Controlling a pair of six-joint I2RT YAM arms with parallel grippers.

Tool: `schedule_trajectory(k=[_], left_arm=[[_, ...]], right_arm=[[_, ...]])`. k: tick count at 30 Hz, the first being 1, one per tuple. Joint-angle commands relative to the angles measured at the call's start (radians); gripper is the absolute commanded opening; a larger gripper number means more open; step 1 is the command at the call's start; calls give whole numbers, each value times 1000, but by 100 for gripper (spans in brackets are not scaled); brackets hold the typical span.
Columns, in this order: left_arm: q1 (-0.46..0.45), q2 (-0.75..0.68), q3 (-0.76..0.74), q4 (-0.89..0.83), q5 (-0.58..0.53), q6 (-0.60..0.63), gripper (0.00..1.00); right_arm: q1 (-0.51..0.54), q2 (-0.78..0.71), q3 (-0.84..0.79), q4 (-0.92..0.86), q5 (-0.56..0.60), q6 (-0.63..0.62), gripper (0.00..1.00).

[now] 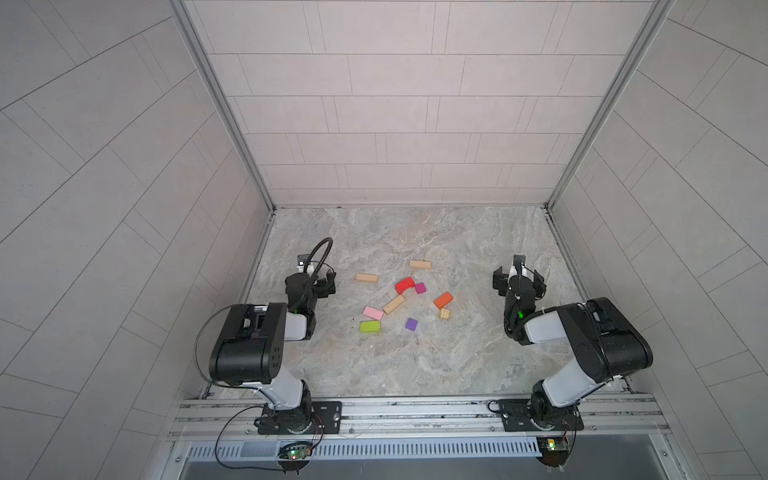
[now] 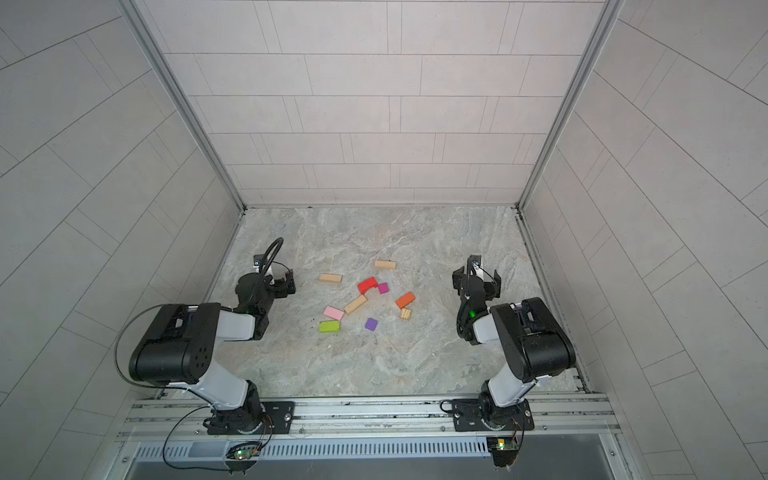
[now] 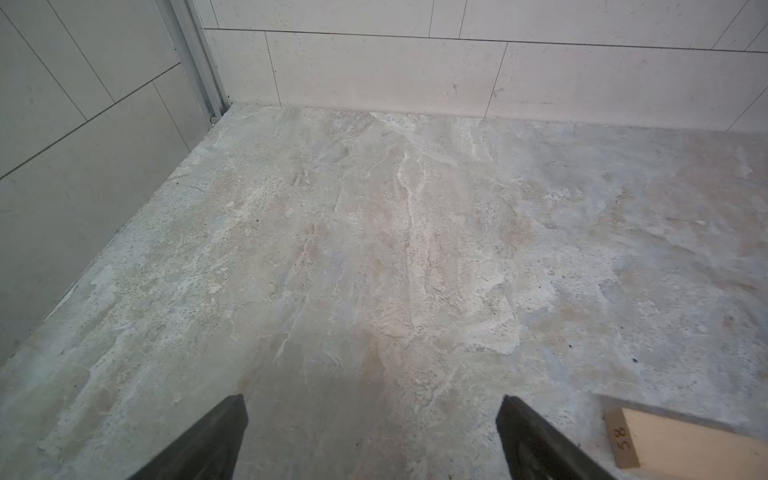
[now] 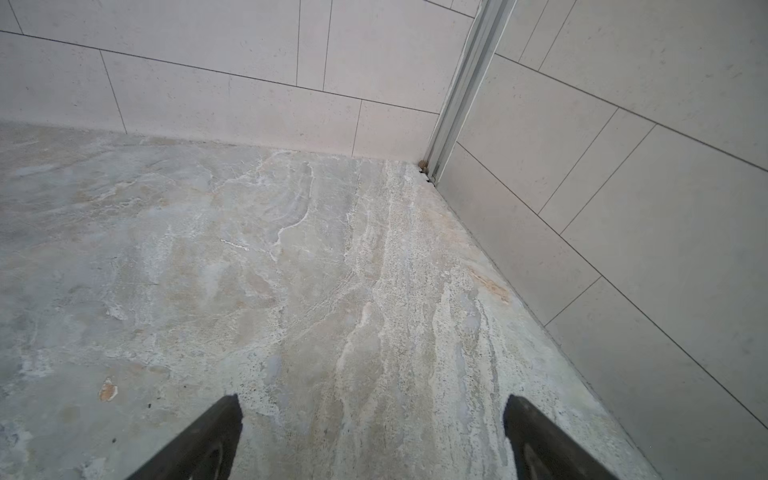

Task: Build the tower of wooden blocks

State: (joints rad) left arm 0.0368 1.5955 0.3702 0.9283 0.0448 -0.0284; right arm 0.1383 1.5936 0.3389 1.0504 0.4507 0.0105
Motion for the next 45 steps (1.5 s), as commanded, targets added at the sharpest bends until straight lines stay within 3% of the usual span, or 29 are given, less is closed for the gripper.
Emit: schedule_trajectory(k=[1, 28, 34, 36, 38, 41, 43, 45], left_arm=[[-3, -8, 18, 12, 6, 4, 100], [-38, -28, 36, -41, -82, 20, 100], [-158, -166, 159, -359, -301, 87, 100], [-168, -201, 222, -499, -345, 43, 100], [-170, -248, 291, -641, -345, -28, 100], [-170, -331, 381, -836, -282, -143, 100], [-172, -369, 448, -982, -241, -194, 100], [-174, -400, 497, -1108, -215, -242, 100]], right_arm=[[-2, 2, -5, 13, 5, -5, 99], [-2, 2, -9, 23, 9, -8, 99], [31, -30, -80, 144, 32, -44, 99], [61, -51, -96, 173, 112, -59, 99], [110, -122, -66, 69, 217, -105, 100], [138, -275, 28, -265, 233, -96, 99], [140, -361, 94, -494, 253, -13, 100], [141, -423, 179, -744, 303, 158, 100]])
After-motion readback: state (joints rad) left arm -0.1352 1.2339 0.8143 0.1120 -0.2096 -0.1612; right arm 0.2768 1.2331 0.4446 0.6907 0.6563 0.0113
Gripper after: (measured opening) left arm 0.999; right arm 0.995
